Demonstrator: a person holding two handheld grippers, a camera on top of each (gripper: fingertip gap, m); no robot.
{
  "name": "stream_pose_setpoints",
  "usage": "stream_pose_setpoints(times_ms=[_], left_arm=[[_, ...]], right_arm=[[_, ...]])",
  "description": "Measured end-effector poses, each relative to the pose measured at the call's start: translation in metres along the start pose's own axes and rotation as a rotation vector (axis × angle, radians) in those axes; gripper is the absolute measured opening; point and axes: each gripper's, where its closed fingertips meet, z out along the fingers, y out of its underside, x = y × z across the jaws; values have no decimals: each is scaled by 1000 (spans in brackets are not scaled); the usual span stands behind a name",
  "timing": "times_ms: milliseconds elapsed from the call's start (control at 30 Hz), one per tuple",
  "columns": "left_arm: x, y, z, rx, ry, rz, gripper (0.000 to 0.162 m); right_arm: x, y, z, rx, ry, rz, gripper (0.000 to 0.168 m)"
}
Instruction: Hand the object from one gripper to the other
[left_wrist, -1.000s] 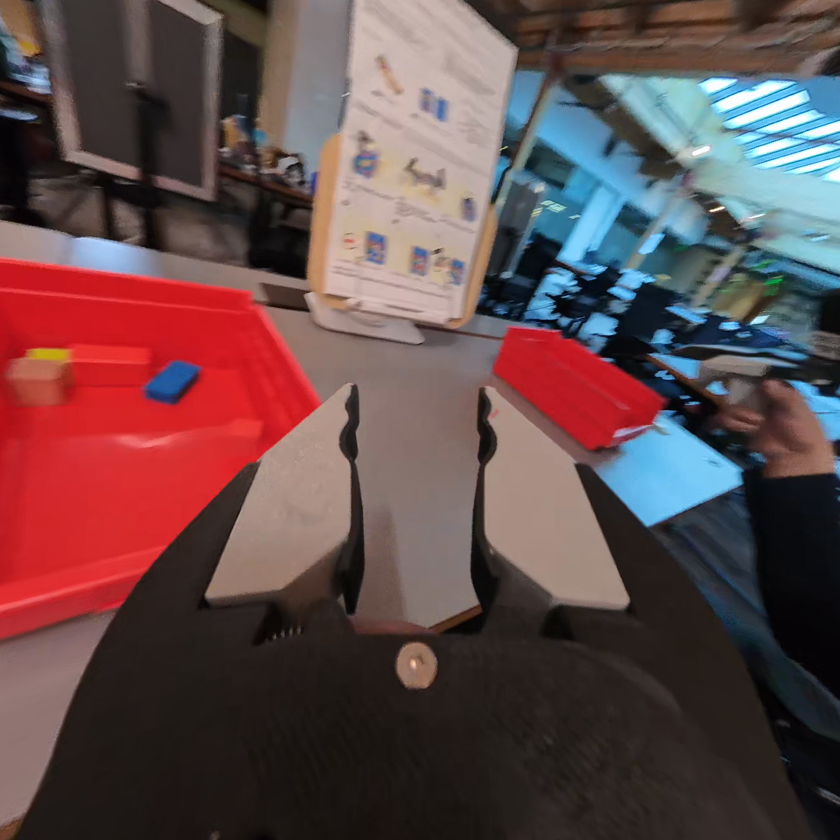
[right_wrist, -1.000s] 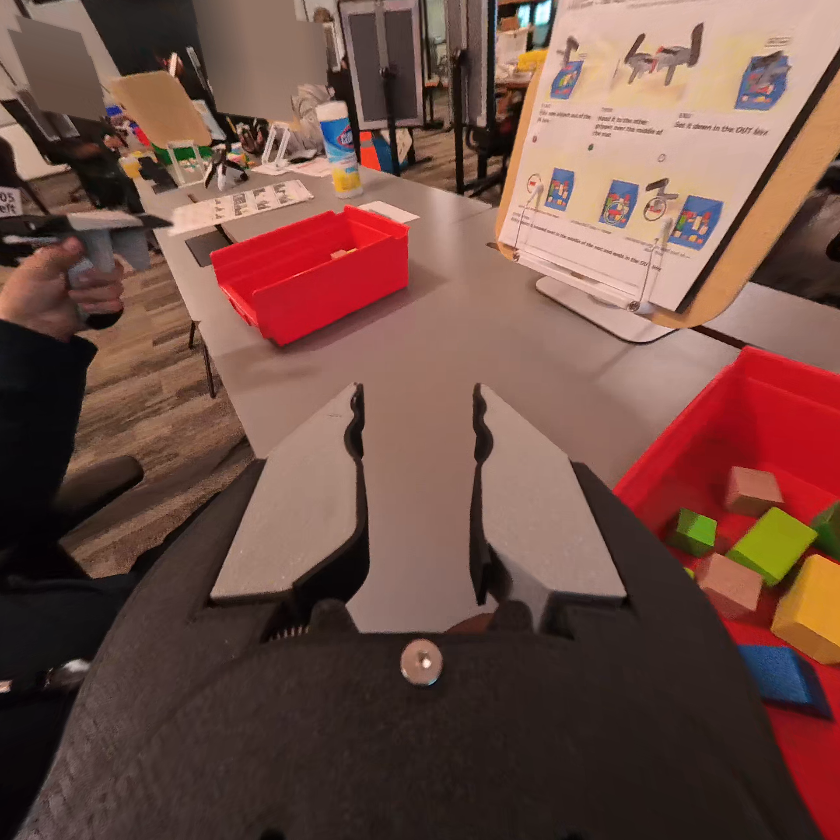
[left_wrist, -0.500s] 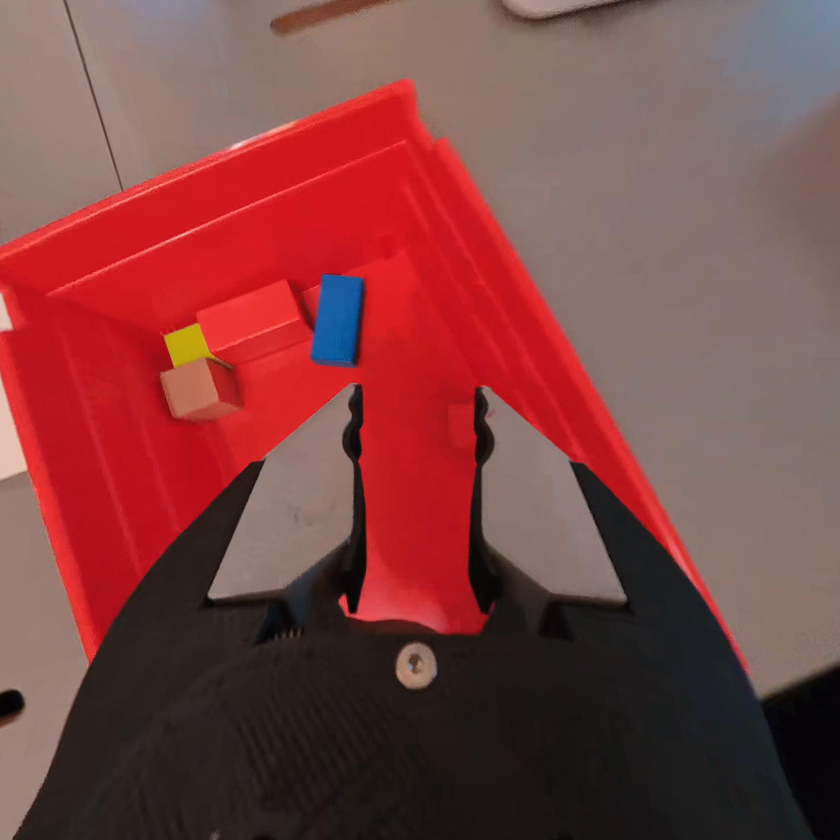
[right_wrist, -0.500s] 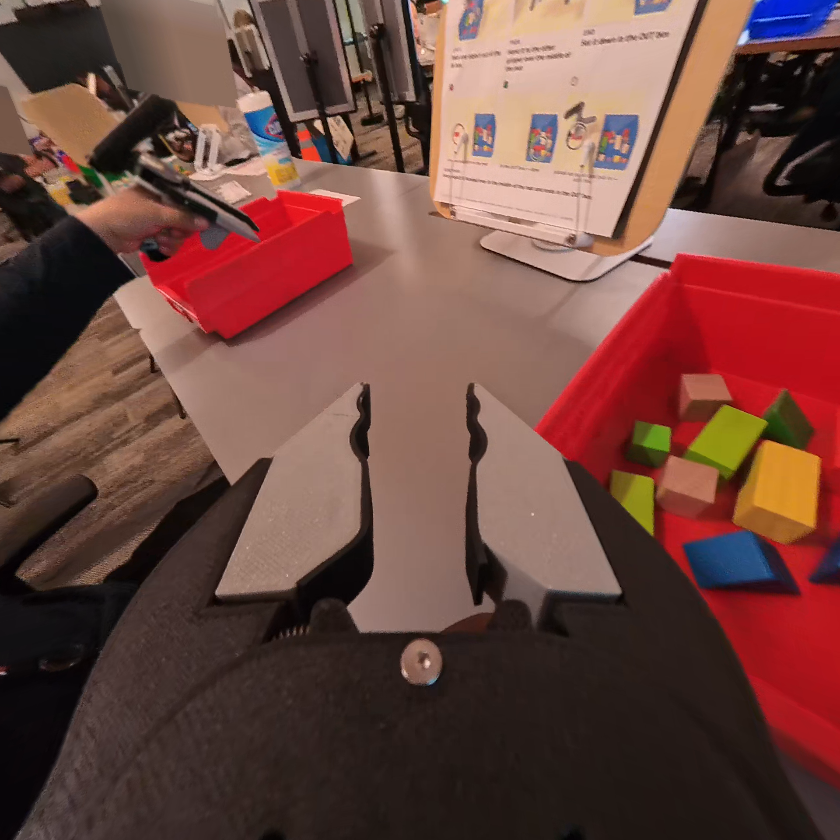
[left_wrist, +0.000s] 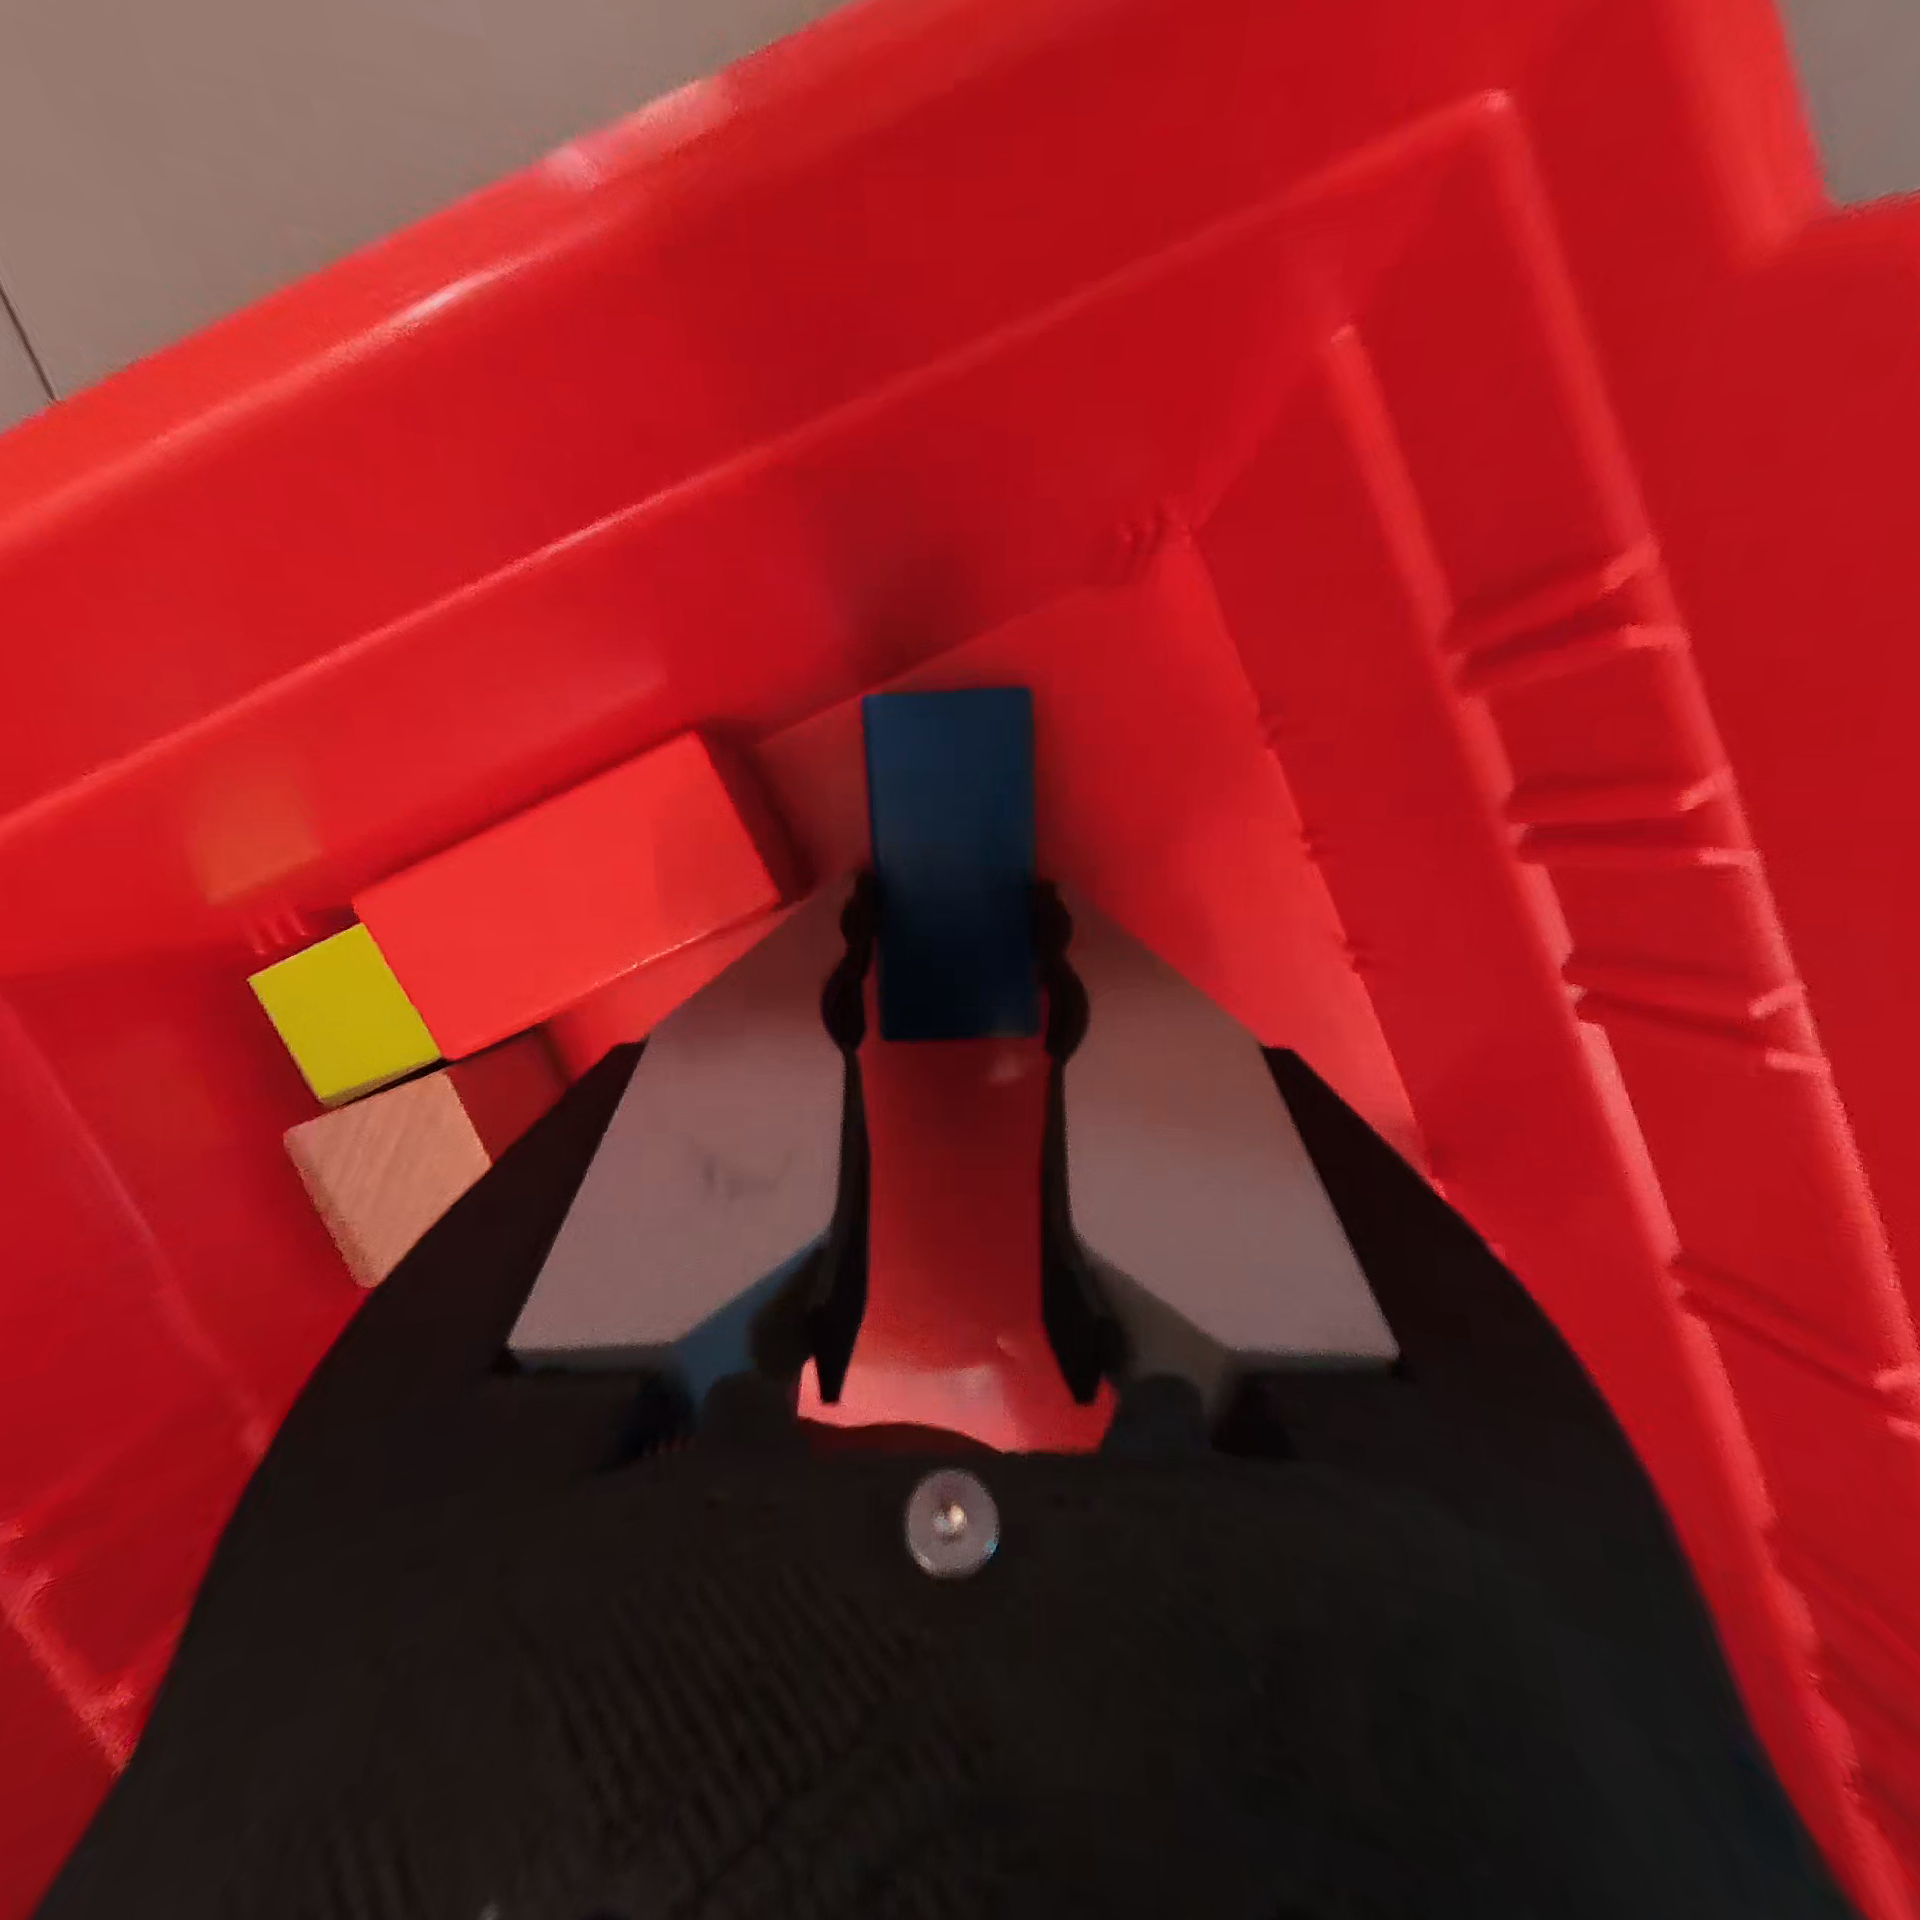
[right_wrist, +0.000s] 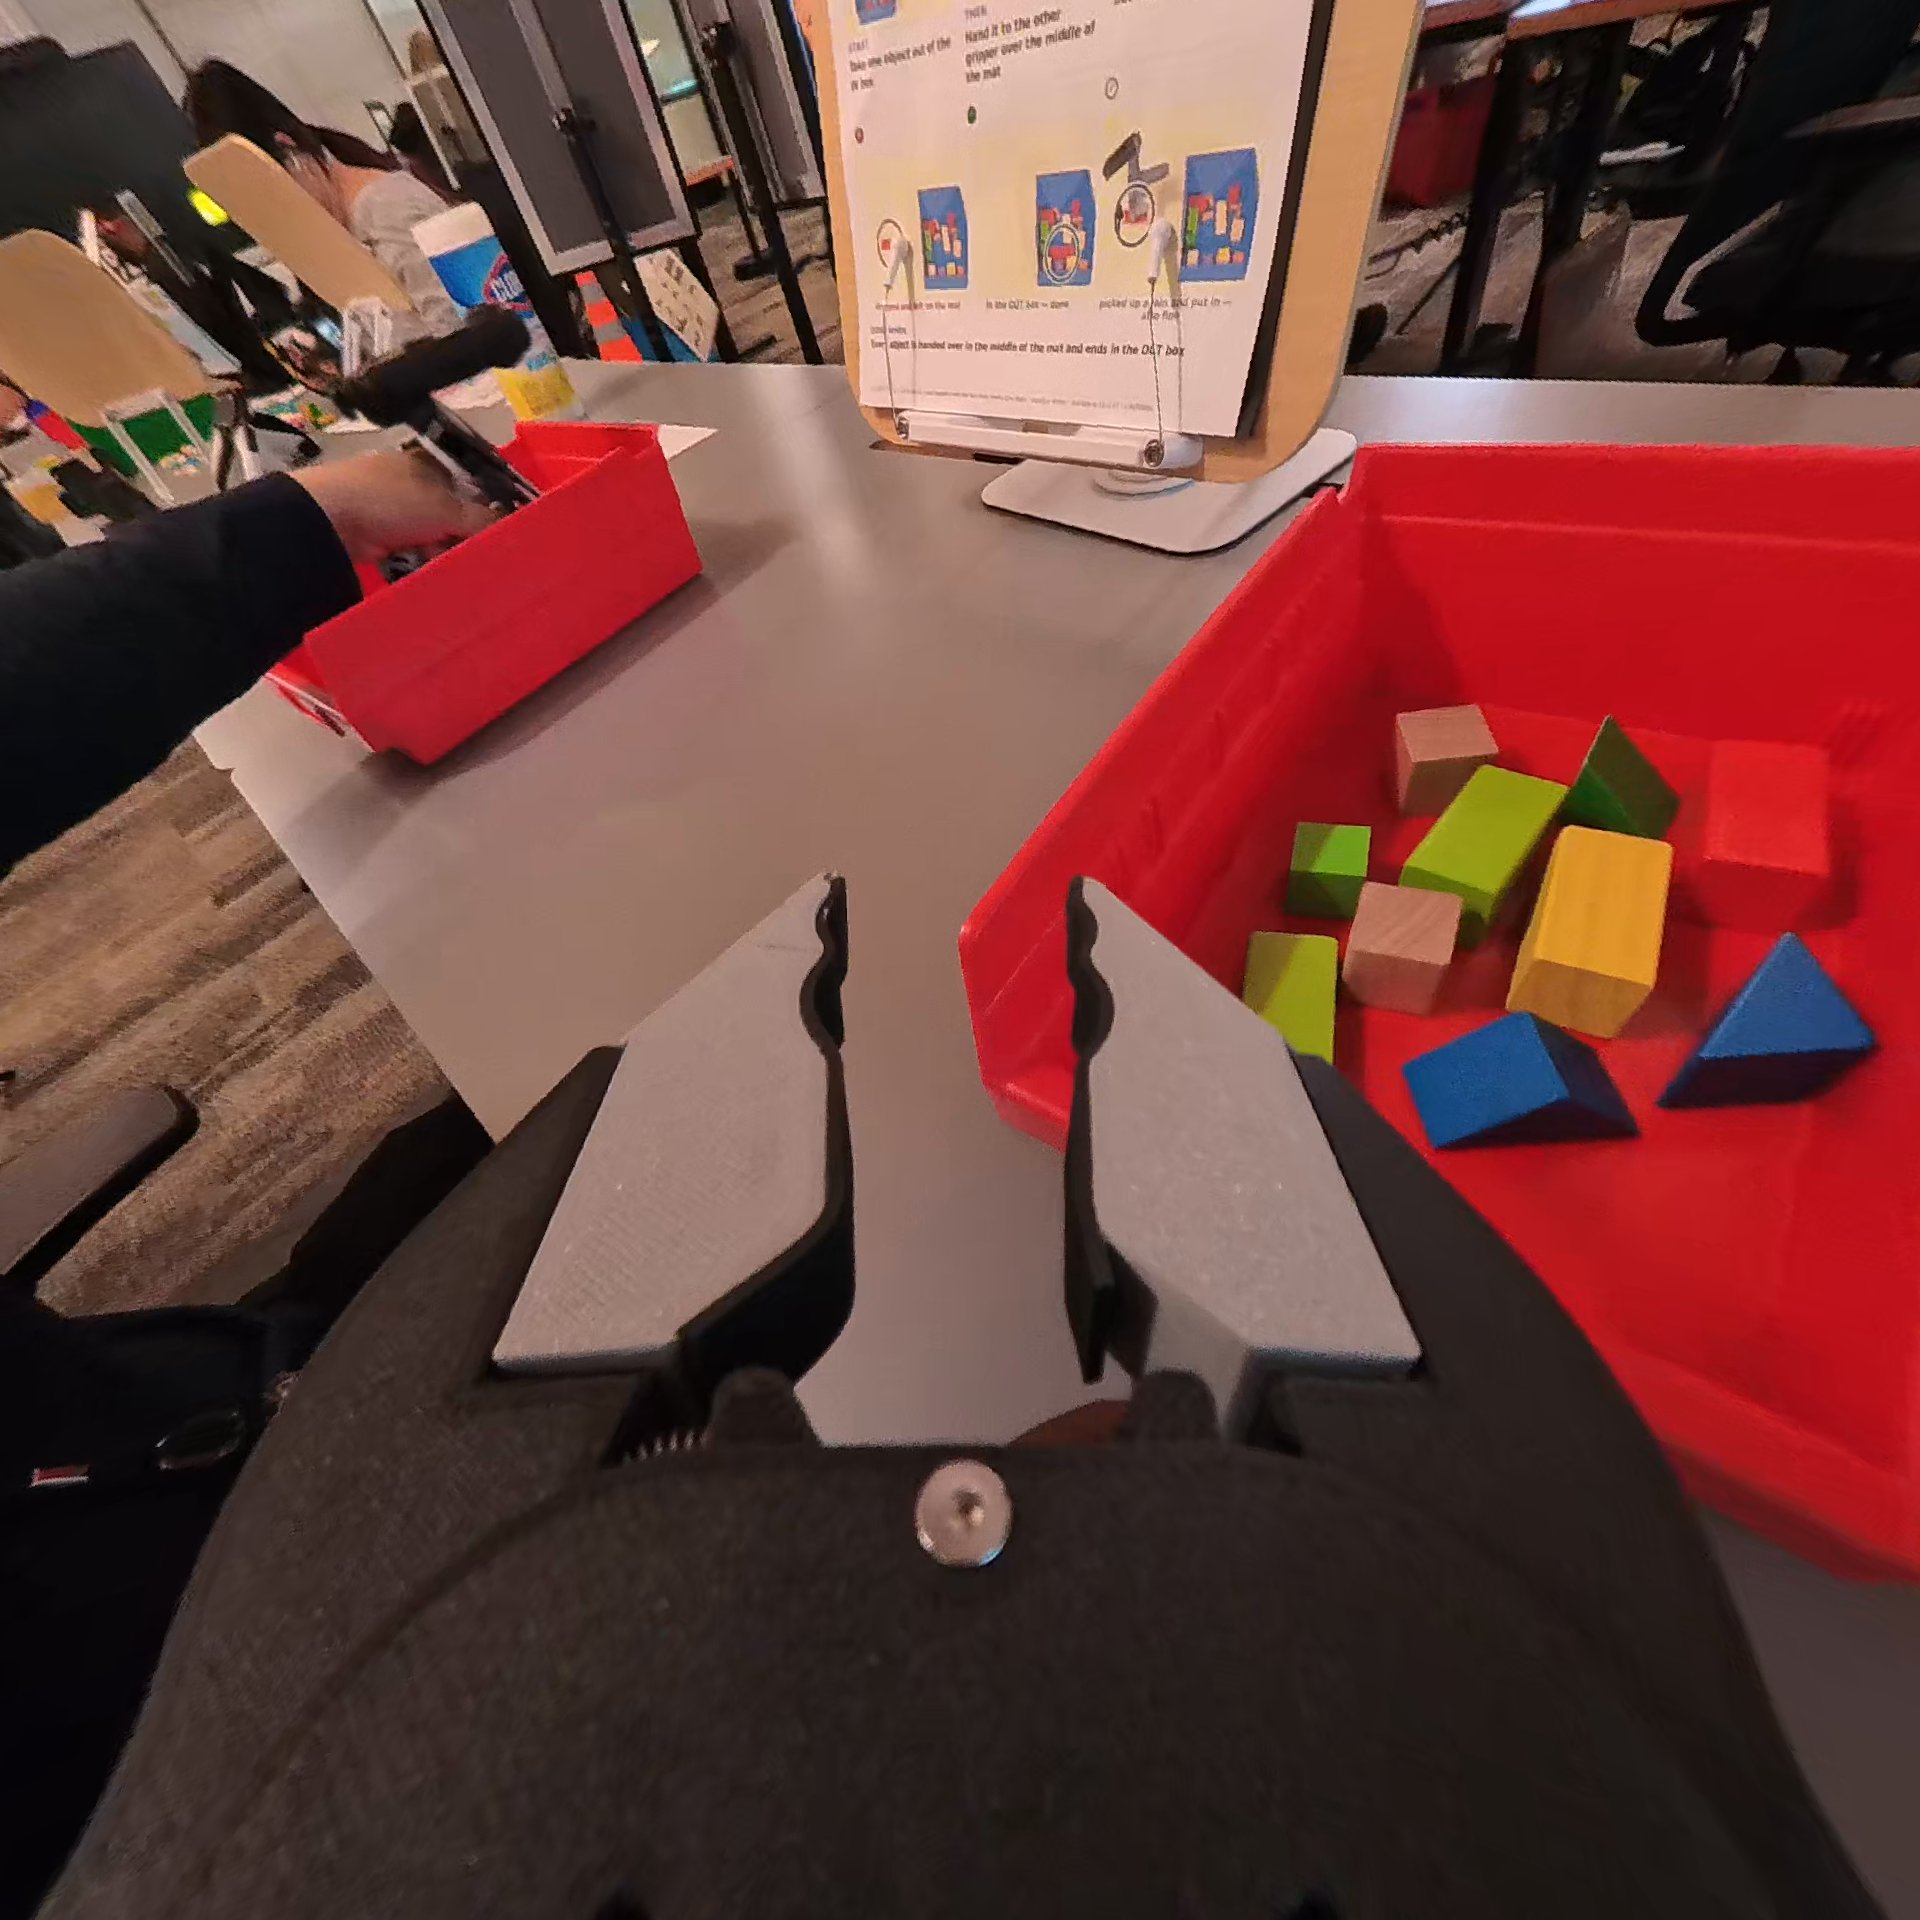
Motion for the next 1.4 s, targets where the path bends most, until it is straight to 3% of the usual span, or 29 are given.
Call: stream_pose_setpoints(times_ms=[267,467,567,733,900,1000,1100,1300,1400], left_arm=[[-6,14,-17,-19,-148,132,29],[3,-4,-85,292,-186,103,29],[50,-11,-141,543,-47,122,29],[191,14,-233,895,253,358,29],[329,55,-305,1180,740,408,29],[382,74,-312,1211,898,428,29],[417,86,-307,1191,956,458,29],[456,100,-312,1141,1042,527,29],[464,100,-304,1115,1041,540,29]], right_arm=[[-14,-14,-23,58,-21,-33,40],[-41,-16,-21,61,-97,-50,40],[-69,-14,-9,35,-189,-73,41],[-144,-20,21,21,-424,-119,43],[-235,-38,44,97,-712,-79,43],[-274,-43,46,135,-777,-112,43],[-296,-44,43,163,-773,-165,45],[-300,-41,35,223,-692,-238,51],[-309,-42,24,243,-749,-253,50]])
